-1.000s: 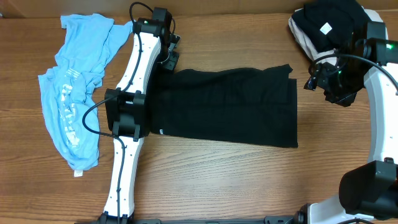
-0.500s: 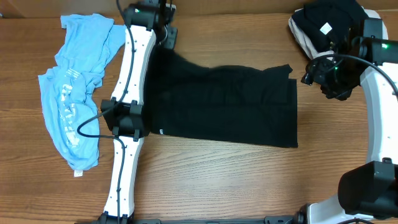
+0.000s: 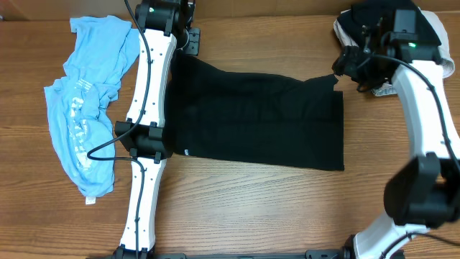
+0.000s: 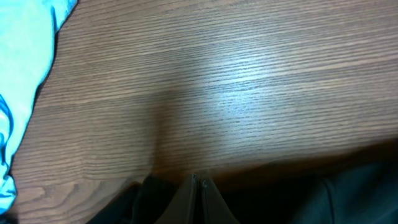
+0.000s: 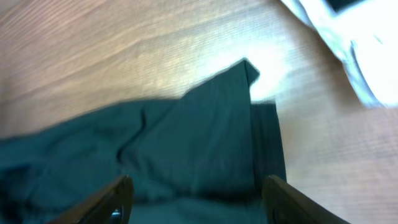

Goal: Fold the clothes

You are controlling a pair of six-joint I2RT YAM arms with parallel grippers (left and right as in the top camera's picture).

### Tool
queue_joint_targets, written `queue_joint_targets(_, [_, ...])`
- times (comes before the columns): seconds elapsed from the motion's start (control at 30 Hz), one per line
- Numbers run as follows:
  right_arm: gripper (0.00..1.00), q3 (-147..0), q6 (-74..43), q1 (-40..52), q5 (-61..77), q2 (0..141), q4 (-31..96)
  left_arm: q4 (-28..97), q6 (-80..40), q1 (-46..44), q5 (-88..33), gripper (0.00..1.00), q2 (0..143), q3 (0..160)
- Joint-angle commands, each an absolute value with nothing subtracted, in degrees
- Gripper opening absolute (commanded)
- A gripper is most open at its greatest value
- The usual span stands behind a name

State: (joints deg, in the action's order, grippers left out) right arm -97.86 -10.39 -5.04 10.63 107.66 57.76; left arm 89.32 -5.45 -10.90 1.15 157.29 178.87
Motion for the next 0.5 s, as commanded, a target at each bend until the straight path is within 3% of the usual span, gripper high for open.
queue_joint_targets(0.0, [0.66,-97.8,-10.0,-4.9,9.1,112.9,52.6,89.5,-7.8,-11.3,2.1,0.04,155.0,180.1])
queue_joint_targets(0.47, [0.66,-97.8,-10.0,-4.9,3.0,127.4,43.7,89.5,-7.8,-11.3,4.2,0.04,155.0,180.0])
